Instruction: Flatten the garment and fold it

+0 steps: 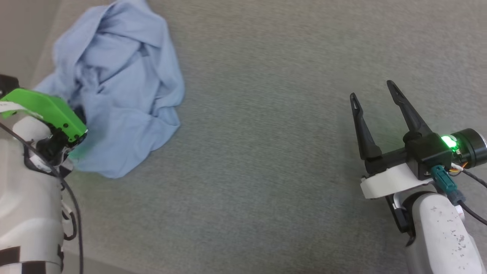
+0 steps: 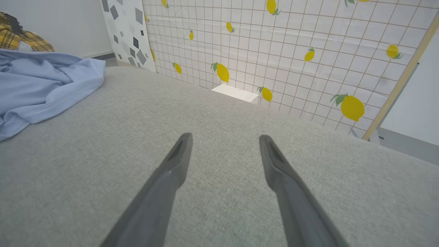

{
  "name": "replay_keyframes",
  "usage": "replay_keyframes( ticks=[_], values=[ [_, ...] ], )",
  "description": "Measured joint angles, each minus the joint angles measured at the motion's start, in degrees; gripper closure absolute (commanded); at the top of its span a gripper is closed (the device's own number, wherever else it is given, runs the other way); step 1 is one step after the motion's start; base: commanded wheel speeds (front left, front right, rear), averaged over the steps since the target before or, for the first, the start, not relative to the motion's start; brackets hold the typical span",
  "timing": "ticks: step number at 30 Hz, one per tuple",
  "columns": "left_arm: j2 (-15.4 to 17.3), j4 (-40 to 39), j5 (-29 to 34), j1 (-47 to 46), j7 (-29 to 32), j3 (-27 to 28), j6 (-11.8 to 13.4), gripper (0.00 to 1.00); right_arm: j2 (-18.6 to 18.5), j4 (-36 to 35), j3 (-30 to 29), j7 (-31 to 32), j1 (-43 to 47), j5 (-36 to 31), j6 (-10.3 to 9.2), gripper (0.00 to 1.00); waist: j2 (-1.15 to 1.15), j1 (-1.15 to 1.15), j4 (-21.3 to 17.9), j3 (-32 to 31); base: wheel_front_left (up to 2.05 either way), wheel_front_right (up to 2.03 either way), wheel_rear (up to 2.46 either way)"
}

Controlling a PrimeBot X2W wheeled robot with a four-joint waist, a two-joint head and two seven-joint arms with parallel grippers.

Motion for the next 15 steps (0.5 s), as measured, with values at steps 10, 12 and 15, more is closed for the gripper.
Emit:
replay_keyframes(
  ticks=[10,12,15],
  values=[
    [4.5,-5.1,0.2,3.8,6.6,0.2,3.8,1.0,0.6,2.7,-0.3,-1.8,0.1,0.9,0.0,0.0,0.0,0.0,-4.5,0.2,0.0,0.0,0.0],
    [4.7,-7.1,3.2,5.1,-0.8,0.4,4.5,1.0,0.9,3.6,-0.5,-2.3,0.1,1.2,0.0,0.0,0.0,0.0,-4.8,-0.9,0.0,0.0,0.0],
    [6.2,-10.2,7.6,5.0,-12.6,0.7,6.1,1.0,1.1,4.9,-0.7,-2.9,0.7,1.6,0.0,0.0,0.0,0.0,-5.1,-3.1,0.0,0.0,0.0]
  ],
)
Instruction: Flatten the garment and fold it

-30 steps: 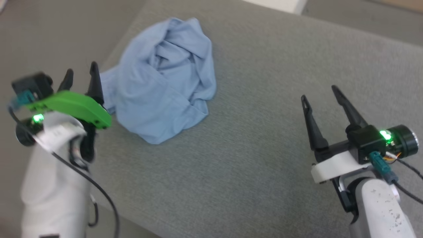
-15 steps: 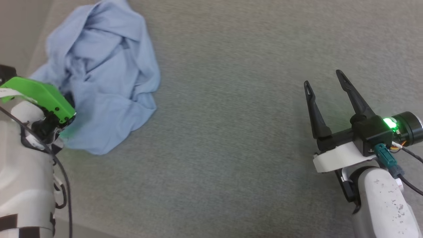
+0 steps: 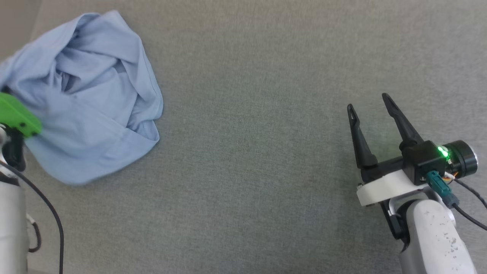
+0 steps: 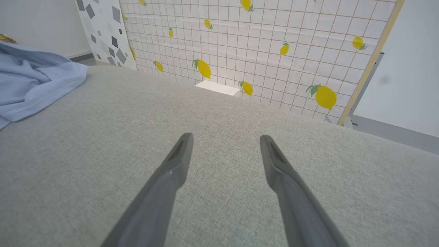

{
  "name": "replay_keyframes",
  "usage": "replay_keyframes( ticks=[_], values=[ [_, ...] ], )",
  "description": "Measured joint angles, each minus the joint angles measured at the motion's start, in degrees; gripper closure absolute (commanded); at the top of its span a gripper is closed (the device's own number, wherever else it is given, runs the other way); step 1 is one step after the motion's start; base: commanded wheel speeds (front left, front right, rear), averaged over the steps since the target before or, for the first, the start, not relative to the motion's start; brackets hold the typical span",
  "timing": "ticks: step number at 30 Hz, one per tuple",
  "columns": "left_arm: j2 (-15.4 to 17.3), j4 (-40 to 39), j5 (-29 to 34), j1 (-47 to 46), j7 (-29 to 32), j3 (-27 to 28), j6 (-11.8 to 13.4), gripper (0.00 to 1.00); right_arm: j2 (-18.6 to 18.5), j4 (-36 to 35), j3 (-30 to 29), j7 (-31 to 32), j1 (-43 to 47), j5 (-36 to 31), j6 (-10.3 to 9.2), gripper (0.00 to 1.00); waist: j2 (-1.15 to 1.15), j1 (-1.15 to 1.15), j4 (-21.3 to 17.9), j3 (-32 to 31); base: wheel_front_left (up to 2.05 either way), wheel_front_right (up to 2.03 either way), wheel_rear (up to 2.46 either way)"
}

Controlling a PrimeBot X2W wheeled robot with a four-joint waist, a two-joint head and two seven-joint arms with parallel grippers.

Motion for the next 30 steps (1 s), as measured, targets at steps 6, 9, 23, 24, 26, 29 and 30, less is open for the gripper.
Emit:
replay_keyframes(
  ticks=[6,9,23,24,26,29,30],
  values=[
    [1.9,-5.0,6.4,-3.2,-17.1,-1.9,-1.0,1.0,0.2,1.8,-0.6,-1.1,2.2,2.6,0.0,0.0,0.0,-0.01,-0.5,-6.1,0.0,0.0,0.0],
    [1.8,-7.0,7.7,-6.4,-21.4,-4.2,-2.7,1.0,0.2,2.3,-1.0,-1.3,3.7,3.9,0.0,0.0,0.0,-0.01,-1.1,-9.3,0.0,0.0,0.0],
    [-10.4,-11.4,7.9,-18.2,-24.9,-16.0,-7.4,1.0,0.2,2.1,-1.2,-1.1,8.0,5.9,0.0,0.0,0.0,-0.01,-10.3,-18.6,0.0,0.0,0.0],
    [-11.2,-11.3,7.8,-18.5,-24.9,-16.6,-7.6,1.0,0.2,2.1,-1.1,-1.0,8.1,6.0,0.0,0.0,0.0,-0.01,-11.2,-18.8,0.0,0.0,0.0],
    [-13.2,-10.7,7.5,-18.9,-24.5,-18.4,-8.1,1.0,0.2,1.9,-1.1,-0.9,8.4,6.2,0.0,0.0,0.0,-0.01,-13.2,-19.4,0.0,0.0,0.0],
    [-16.3,-8.9,6.5,-18.9,-23.0,-21.4,-9.0,1.0,0.2,1.5,-1.1,-0.5,8.8,6.3,0.0,0.0,0.0,-0.01,-15.9,-19.9,0.0,0.0,0.0],
    [-17.3,-8.1,6.2,-18.8,-22.4,-22.6,-9.5,1.0,0.2,1.4,-1.0,-0.4,9.0,6.3,0.0,0.0,0.0,-0.01,-16.8,-20.1,0.0,0.0,0.0]
  ],
)
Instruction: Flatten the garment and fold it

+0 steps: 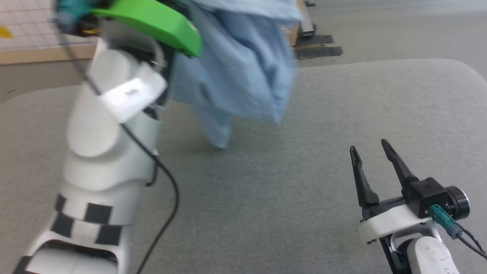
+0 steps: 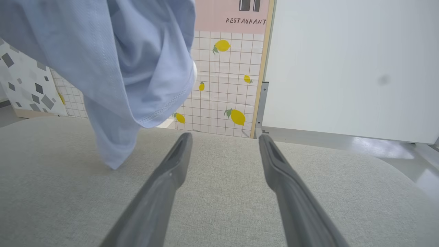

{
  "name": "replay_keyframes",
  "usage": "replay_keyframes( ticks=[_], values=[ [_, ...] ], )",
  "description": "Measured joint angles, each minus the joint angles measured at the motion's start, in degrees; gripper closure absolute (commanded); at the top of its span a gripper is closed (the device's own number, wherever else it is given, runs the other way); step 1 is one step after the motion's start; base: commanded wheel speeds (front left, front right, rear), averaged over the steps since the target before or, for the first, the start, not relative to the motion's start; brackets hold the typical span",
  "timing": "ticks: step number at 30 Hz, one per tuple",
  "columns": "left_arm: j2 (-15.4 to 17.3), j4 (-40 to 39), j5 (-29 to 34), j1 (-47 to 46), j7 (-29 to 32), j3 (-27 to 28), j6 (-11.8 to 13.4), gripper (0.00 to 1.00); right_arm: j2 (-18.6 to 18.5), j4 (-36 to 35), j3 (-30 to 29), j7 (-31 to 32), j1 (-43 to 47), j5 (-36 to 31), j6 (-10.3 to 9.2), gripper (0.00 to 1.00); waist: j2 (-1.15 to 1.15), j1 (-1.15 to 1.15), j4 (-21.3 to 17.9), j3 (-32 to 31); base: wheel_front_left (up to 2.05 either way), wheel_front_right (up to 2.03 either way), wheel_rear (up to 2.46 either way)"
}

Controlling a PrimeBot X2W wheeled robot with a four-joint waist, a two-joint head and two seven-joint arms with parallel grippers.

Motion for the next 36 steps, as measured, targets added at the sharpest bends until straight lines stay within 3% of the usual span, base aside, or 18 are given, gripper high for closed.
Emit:
replay_keyframes(
  ticks=[5,10,17,21,22,23,24,30,36],
  values=[
    [-3.1,5.4,-0.4,2.9,2.1,-5.7,-1.0,1.0,0.0,-0.3,0.6,0.2,0.1,0.3,0.0,0.0,0.0,0.0,-4.0,-0.2,0.0,0.0,0.0],
    [-4.1,14.4,-0.4,9.1,8.6,-11.8,-1.6,1.0,0.0,-0.3,1.1,0.2,0.1,0.6,0.0,0.0,0.0,0.0,-7.0,0.4,0.0,0.0,0.0],
    [-4.6,26.7,-4.0,16.6,24.2,-18.3,-4.2,1.0,0.0,0.3,1.6,0.2,0.1,1.2,0.0,0.0,0.0,0.0,-9.5,1.6,0.0,0.0,0.0],
    [-4.7,28.7,-5.9,17.7,30.0,-19.7,-4.9,1.0,0.0,0.6,1.4,0.1,0.1,1.2,0.0,0.0,0.0,0.0,-9.4,1.7,0.0,0.0,0.0],
    [-4.8,28.6,-6.5,17.7,30.8,-19.7,-5.0,0.91,0.0,0.7,1.2,0.1,0.1,1.2,0.0,0.0,0.0,0.0,-9.2,1.6,0.0,0.0,0.0],
    [-4.8,28.3,-7.3,17.8,30.8,-19.6,-5.1,0.35,0.0,0.8,1.1,0.1,0.1,1.2,0.0,0.0,0.0,0.0,-9.0,1.5,0.0,0.0,0.0],
    [-4.8,27.8,-8.0,17.9,29.7,-19.2,-5.1,0.0,0.0,0.8,1.1,0.1,0.1,1.2,0.0,0.0,0.0,0.0,-8.7,1.4,0.0,0.0,0.0],
    [-4.8,20.5,-10.4,20.6,13.3,-14.4,-5.0,0.0,0.0,0.5,0.8,0.2,0.1,1.0,0.0,0.0,0.0,0.0,-6.6,0.3,0.0,0.0,0.0],
    [-1.6,11.9,-8.5,22.5,-4.2,-9.4,-1.6,0.0,0.0,-0.5,-0.3,0.7,0.3,0.5,0.0,0.0,0.0,0.0,-3.8,-1.0,0.0,0.0,0.0]
  ],
)
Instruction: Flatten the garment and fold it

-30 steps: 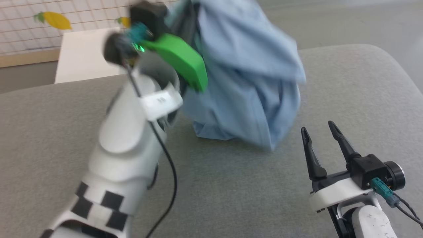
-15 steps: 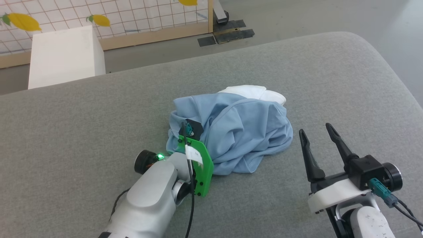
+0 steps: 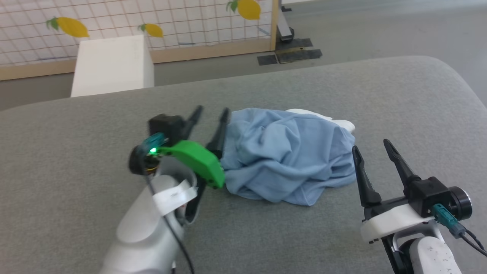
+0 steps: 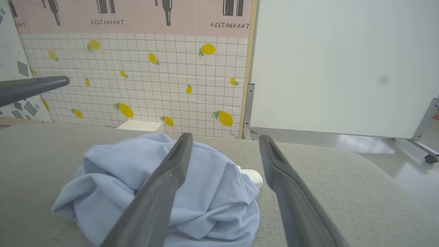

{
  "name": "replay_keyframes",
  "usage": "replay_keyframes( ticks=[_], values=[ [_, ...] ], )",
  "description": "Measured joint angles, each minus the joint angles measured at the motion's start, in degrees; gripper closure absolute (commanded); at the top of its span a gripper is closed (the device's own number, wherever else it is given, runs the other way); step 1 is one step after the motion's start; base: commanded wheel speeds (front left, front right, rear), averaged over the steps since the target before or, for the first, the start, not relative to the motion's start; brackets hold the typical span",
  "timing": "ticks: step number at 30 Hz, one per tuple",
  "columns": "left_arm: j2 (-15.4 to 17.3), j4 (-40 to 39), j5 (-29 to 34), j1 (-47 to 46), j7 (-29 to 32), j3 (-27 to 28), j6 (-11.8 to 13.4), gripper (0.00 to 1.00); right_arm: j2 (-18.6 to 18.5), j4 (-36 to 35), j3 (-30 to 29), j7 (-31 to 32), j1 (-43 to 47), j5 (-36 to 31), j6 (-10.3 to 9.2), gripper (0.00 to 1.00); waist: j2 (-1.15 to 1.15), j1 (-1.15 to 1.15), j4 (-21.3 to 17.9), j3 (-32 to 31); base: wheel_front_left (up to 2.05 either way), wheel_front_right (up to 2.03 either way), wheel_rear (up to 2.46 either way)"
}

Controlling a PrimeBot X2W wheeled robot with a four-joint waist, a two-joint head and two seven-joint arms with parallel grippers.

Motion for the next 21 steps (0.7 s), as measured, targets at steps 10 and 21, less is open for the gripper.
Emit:
replay_keyframes(
  ticks=[10,21],
  values=[
    [5.4,-13.0,3.4,11.0,-5.8,9.4,2.8,0.0,0.0,-1.5,-1.3,1.0,1.2,-0.4,0.0,0.0,0.0,0.0,4.3,-1.6,0.0,0.0,0.0],
    [4.5,-21.6,10.8,24.5,-5.8,18.1,2.2,0.0,0.0,-1.9,-1.6,1.9,2.3,-0.5,0.0,0.0,0.0,0.0,5.3,-1.6,0.0,0.0,0.0]
  ],
)
